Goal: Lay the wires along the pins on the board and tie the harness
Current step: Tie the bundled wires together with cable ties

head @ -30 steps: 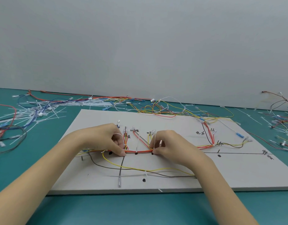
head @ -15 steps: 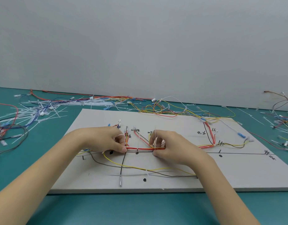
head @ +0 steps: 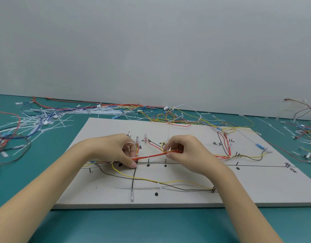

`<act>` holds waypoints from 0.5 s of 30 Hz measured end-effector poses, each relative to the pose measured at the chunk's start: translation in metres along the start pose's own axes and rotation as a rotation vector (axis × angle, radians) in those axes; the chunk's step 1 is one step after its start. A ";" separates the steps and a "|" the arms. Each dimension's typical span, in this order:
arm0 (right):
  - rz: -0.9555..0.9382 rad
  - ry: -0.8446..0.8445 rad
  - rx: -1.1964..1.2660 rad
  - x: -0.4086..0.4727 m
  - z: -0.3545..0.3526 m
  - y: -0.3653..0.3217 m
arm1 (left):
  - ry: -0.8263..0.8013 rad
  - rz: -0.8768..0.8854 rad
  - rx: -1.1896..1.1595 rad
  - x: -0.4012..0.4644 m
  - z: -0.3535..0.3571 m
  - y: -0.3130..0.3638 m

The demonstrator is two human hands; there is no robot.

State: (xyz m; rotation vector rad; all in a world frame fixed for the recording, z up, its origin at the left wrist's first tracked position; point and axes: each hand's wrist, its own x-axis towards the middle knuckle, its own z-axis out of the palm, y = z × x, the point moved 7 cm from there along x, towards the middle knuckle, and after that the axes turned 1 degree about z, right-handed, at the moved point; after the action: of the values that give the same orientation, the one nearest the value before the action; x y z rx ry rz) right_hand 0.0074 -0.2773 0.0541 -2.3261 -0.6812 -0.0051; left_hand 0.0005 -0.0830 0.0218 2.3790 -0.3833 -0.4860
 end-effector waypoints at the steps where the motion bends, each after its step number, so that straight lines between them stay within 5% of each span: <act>1: -0.006 0.006 -0.006 0.000 0.001 0.000 | 0.001 0.006 -0.002 0.000 0.000 0.001; 15: -0.068 0.149 -0.111 0.002 0.005 -0.003 | -0.017 0.039 -0.063 -0.006 -0.003 0.006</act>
State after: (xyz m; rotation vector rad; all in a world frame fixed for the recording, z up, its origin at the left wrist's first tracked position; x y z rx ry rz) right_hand 0.0068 -0.2716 0.0524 -2.3787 -0.6994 -0.2512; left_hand -0.0041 -0.0836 0.0290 2.3042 -0.4151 -0.4932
